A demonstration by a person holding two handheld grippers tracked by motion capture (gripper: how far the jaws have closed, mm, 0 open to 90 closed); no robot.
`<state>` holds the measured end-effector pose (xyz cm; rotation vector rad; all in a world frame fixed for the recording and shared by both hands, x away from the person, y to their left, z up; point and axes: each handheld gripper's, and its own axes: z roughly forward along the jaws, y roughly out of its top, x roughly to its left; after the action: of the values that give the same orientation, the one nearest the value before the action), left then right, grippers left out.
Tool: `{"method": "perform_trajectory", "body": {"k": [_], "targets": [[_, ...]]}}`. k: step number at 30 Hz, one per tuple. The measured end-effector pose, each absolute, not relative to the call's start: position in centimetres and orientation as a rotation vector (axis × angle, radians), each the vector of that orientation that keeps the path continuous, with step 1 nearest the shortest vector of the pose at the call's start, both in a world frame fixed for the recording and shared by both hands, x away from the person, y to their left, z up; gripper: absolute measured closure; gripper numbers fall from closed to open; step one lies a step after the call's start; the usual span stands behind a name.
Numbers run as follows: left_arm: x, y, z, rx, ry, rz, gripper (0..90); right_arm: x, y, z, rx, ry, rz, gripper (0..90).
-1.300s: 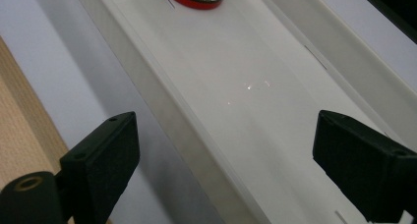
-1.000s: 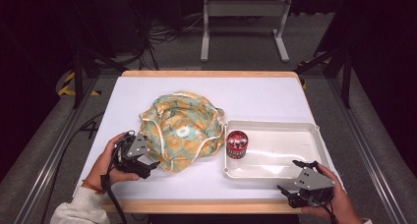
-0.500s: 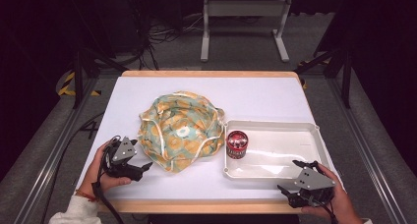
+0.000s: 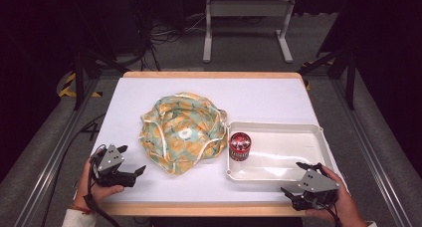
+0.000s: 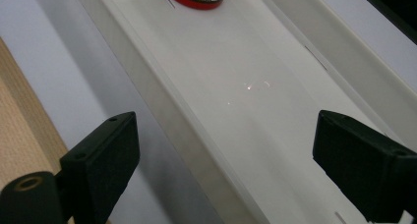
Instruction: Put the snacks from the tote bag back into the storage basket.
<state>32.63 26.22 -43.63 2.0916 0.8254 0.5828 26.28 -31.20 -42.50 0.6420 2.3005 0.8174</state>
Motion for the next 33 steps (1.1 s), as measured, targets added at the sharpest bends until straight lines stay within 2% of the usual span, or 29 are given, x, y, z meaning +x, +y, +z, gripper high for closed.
{"method": "perform_trajectory", "body": {"k": [11,33], "targets": [[31.7,28.0,-44.5,1.988,0.889,0.556,8.9,26.4,-31.1,-42.5,0.640,2.298,0.818,11.0],[31.9,26.4,-45.1,2.048,0.881,0.535,9.1,26.7,-31.2,-42.5,0.635,2.294,0.836,10.9]]}}
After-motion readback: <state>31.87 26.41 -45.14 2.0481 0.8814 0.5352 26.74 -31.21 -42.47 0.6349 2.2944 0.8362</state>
